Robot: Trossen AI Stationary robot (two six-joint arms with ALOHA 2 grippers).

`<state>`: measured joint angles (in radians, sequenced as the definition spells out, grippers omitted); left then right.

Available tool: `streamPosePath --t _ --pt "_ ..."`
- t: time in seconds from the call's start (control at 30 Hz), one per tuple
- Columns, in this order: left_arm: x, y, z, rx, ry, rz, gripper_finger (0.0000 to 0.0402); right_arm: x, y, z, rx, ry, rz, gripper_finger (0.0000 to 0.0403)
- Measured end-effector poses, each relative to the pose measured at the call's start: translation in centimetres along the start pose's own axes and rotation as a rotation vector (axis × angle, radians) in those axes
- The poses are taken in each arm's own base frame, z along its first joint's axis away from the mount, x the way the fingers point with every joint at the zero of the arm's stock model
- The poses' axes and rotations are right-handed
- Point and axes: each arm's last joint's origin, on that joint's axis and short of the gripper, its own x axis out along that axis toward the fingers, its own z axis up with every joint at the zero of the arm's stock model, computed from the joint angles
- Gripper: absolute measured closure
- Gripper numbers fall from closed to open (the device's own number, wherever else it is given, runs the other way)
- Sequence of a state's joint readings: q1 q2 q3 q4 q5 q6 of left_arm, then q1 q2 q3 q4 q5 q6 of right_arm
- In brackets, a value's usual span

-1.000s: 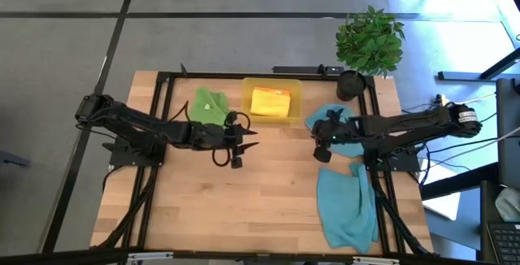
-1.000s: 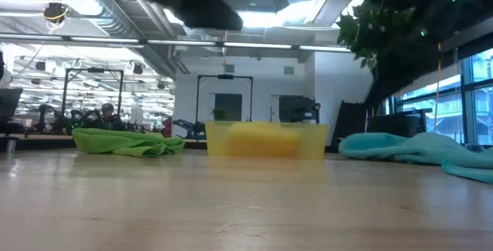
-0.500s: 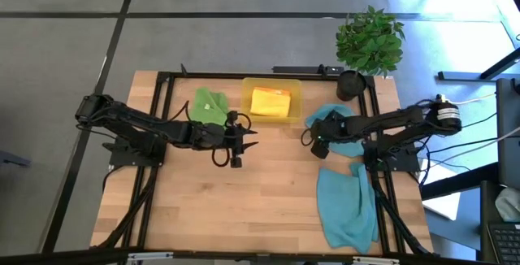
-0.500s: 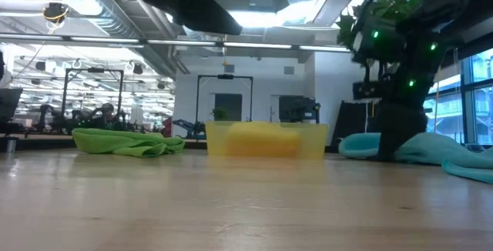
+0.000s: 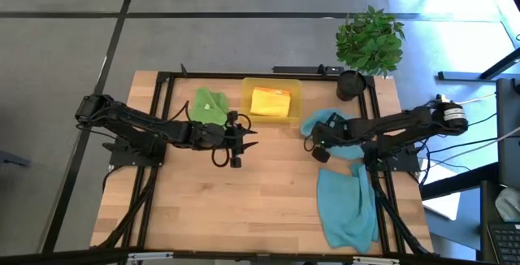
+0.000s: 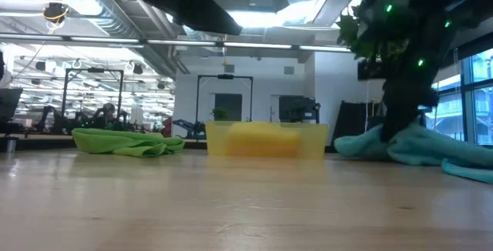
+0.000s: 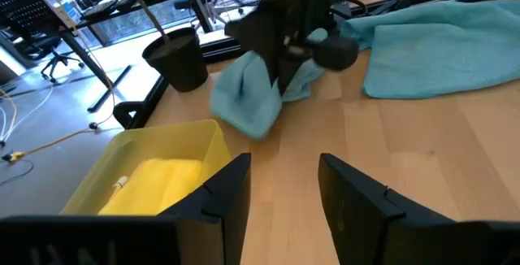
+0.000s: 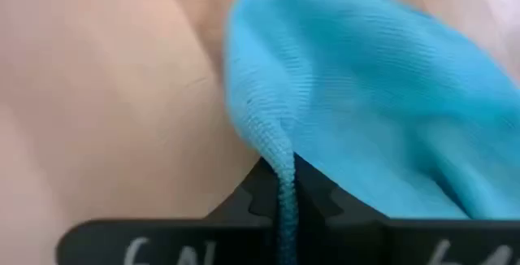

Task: Fold microfiber towels
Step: Fold the top blue microfiber cloth

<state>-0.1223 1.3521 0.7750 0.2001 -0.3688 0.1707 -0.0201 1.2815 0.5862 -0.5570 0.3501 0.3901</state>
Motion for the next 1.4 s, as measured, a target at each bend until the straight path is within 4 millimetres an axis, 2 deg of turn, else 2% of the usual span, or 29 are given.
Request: streamPosePath --t 0.23,0.33,0.53,0.77,1.13,1.2,1.27,1.4 --pt "0.3 -0.2 -0.3 0.052 0.012 -0.013 0.0266 -6.0 2.0 1.3 -0.078 -0.214 0.230 0.0395" --pt "0.6 -0.5 -0.6 0.084 0.014 -0.065 0.0266 -8.7 2.8 2.2 -0.104 -0.359 0.324 0.0395" --pt "1.4 -1.1 -0.9 0.146 -0.011 -0.128 0.0266 -12.0 3.7 3.3 -0.155 -0.595 0.432 0.0396" --pt "1.3 -1.6 -0.6 0.184 -0.064 -0.260 0.0266 -13.0 3.9 4.2 -0.118 -0.716 0.477 0.0396" --pt "2.2 -2.0 -0.6 0.181 -0.115 -0.235 0.0266 -14.0 3.9 5.0 -0.100 -0.835 0.528 0.0397" --pt "2.7 -2.1 -0.7 0.172 -0.114 -0.165 0.0266 -14.2 3.9 5.1 -0.094 -0.855 0.531 0.0397" --pt "2.8 -1.7 -0.7 0.133 -0.089 -0.025 0.0266 -14.4 3.8 5.2 -0.074 -0.882 0.509 0.0397" --pt "2.3 -1.7 -0.4 0.068 -0.052 0.218 0.0266 -14.7 3.7 5.6 -0.050 -0.939 0.458 0.0397"
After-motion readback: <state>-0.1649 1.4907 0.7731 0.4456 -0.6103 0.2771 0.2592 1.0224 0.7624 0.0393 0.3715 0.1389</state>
